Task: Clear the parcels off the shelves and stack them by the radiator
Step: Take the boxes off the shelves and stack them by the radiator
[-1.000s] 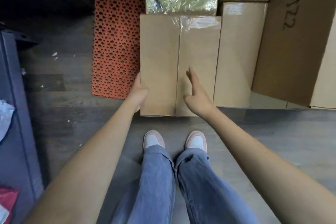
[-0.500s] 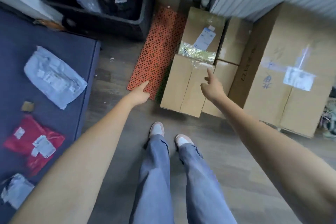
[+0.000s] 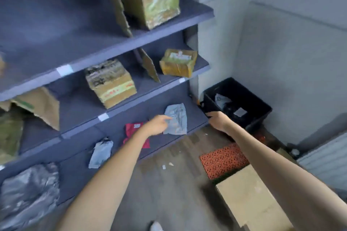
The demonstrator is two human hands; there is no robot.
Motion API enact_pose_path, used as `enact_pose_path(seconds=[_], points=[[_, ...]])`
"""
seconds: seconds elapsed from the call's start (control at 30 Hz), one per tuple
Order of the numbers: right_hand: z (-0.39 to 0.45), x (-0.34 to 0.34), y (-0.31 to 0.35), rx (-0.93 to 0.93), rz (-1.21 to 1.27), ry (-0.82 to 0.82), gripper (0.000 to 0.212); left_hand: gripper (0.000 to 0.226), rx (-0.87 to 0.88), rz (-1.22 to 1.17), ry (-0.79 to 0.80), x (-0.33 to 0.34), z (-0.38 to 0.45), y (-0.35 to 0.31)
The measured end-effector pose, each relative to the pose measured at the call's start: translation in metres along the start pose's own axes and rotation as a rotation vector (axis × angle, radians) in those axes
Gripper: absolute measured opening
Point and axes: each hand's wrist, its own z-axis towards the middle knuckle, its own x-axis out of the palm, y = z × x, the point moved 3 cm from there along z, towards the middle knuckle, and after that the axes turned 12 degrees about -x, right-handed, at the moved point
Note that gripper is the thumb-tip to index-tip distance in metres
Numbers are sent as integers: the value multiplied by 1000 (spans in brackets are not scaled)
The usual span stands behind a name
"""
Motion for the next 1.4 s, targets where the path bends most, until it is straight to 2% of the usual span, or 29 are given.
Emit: enact_pose_path(seconds=[0.1,0.2,0.23,0.3,0.43,0.57,0.67,0.77,1.0,1.1,1.23,1.4], points=[[25,0,113,-146,-163,30,26,39,-16,-166,-317,-99,-68,68],[31,43,251,-361,-269,67,23,36,-116,-246,-610,-169,-154,166],[27,70,299,-450,-260,100,23,35,-160,-286,-674,-183,-186,204],[2,139,399,-626,-237,193,39,35,-246,-368,-753,-201,-254,285],[-119,310,579,-1040,-210,532,39,34,-479,-444,-890,-203,-407,449],[-250,435,706,-1244,-130,758,40,33,-725,-506,-1010,-177,-568,587],[-314,504,765,-1246,-40,871,39,32,-824,-555,-1112,-160,-666,663],[-351,562,803,-1242,-50,935,38,31,-844,-583,-1187,-155,-723,720],[-360,663,887,-1235,-18,948,36,33,-827,-650,-1135,-190,-726,829],[-335,705,931,-1250,-27,919,37,35,-783,-690,-1094,-231,-711,889],[-286,755,1006,-1206,-34,898,40,35,-804,-654,-1068,-319,-700,969],[-225,798,1113,-1116,-41,835,40,35,-834,-514,-1050,-428,-696,1056]])
